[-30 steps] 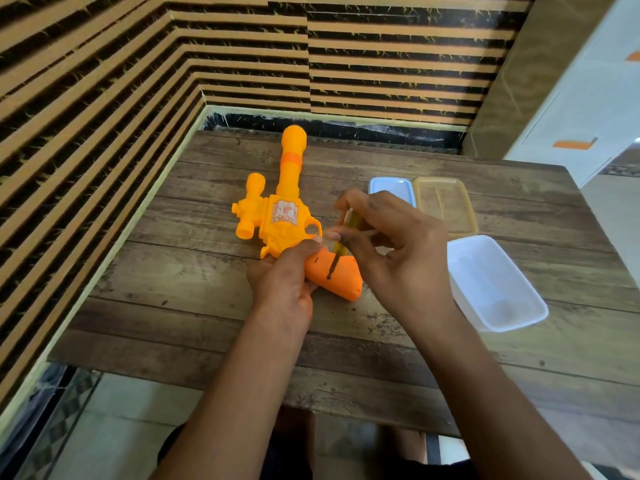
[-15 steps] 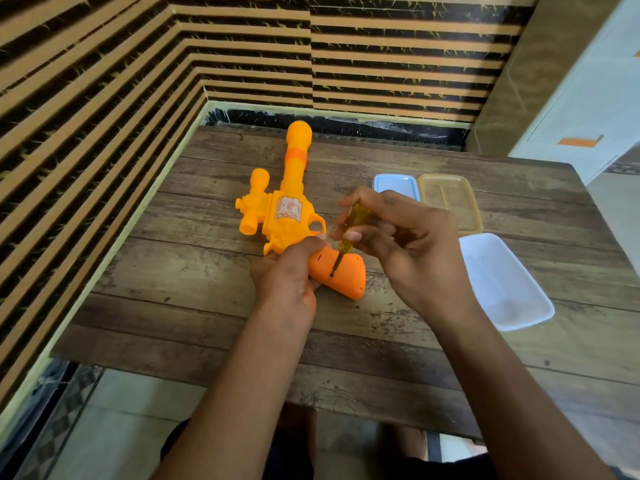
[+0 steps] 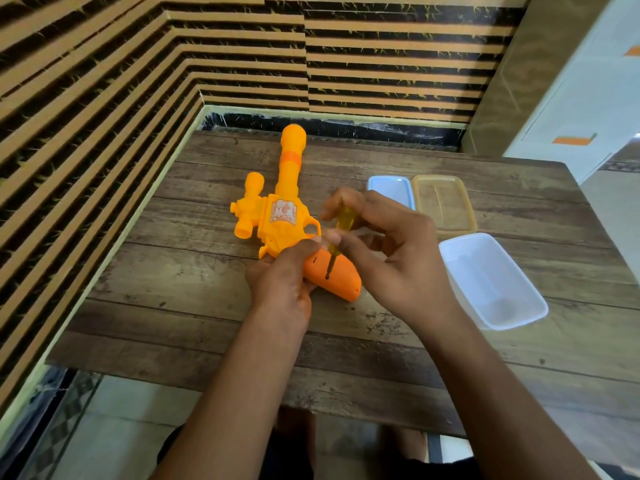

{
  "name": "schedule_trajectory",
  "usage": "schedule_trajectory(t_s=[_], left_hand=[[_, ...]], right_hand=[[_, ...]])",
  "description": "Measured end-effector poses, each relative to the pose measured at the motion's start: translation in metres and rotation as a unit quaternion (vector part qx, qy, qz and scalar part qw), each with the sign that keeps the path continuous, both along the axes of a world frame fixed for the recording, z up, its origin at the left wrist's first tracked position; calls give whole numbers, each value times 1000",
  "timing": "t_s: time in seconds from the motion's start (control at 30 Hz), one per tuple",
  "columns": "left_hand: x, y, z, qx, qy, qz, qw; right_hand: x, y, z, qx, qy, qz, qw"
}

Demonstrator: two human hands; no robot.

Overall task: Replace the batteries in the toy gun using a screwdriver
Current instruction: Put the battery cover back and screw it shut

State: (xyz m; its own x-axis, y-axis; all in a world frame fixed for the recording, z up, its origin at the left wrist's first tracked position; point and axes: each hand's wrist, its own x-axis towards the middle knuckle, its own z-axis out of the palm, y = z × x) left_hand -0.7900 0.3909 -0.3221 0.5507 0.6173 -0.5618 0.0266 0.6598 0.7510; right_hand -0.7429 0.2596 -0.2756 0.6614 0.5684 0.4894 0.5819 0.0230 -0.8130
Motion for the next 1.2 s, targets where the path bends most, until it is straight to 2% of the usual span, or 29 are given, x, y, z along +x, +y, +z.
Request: schedule_trajectory(t_s=[0.13, 0.2, 0.37, 0.57, 0.7, 0.87, 1.03, 1.2], left_hand=[[3, 4, -5, -3, 7, -2, 1000], [4, 4, -7, -3, 5, -5, 1000], [3, 3, -5, -2, 5, 8, 1000], [2, 1, 0, -2, 10, 12, 1000], [1, -2, 5, -4, 9, 19, 1000], [-2, -3, 7, 0, -1, 11, 1000], [1, -1, 3, -1, -5, 6, 1000], [3, -1, 2, 0, 2, 7, 1000]], right_hand=[[5, -7, 4, 32, 127, 88, 987], [6, -9, 6, 15, 141, 97, 985], [4, -5, 7, -5, 110, 67, 992], [1, 0, 3, -34, 12, -4, 999], [-8, 0, 1, -45, -66, -95, 992], [-13, 6, 2, -63, -126, -131, 981], [2, -4, -1, 5, -36, -34, 999], [4, -8, -2, 16, 84, 14, 996]])
